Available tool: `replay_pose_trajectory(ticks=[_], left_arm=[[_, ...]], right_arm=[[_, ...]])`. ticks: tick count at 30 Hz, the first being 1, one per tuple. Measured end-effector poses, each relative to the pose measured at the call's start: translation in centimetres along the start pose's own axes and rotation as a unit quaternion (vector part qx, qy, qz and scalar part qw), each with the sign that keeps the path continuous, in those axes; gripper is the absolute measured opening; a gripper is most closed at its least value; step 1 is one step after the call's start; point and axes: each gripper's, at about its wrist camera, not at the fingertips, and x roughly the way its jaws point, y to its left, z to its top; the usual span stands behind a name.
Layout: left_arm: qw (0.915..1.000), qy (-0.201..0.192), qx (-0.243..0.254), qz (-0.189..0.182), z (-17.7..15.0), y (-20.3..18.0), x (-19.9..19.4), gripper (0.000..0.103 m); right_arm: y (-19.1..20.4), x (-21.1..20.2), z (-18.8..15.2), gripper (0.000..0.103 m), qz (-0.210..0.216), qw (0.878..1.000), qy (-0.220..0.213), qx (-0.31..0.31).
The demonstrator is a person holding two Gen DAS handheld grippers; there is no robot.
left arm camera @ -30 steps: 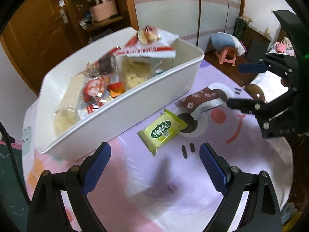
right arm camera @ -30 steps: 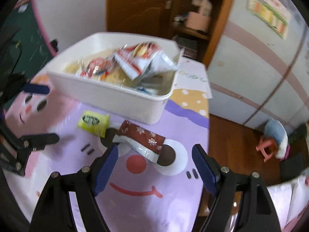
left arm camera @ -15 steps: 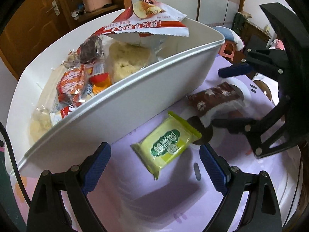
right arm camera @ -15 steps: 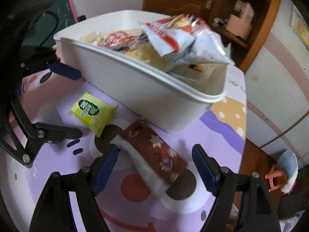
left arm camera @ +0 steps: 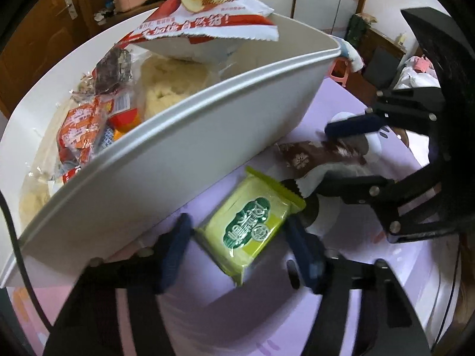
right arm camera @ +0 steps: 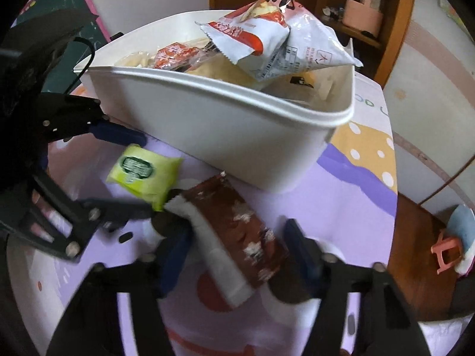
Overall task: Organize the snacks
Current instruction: 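Grasp the green-yellow pack with the left gripper while the right grasps the brown snowflake pack, then carry both packs over the white basket and open both grippers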
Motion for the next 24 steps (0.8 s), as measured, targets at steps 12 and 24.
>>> replay_pose_trajectory(ticks=[12,24], left_arm=[[0.9984,-0.004,-0.055,-0.011,-2.2,-0.7,-2.4,0.037],[0.9904,-0.090,-0.102,0.022,-2.8,3.0,-15.0,0.038]], right_arm=[[3.9,-3.7,-2.1,0.021,0.006,0.999,-0.011,0.038],[6.4,-12.7,1.9,0.020,0.033,0.993,-0.107,0.035]])
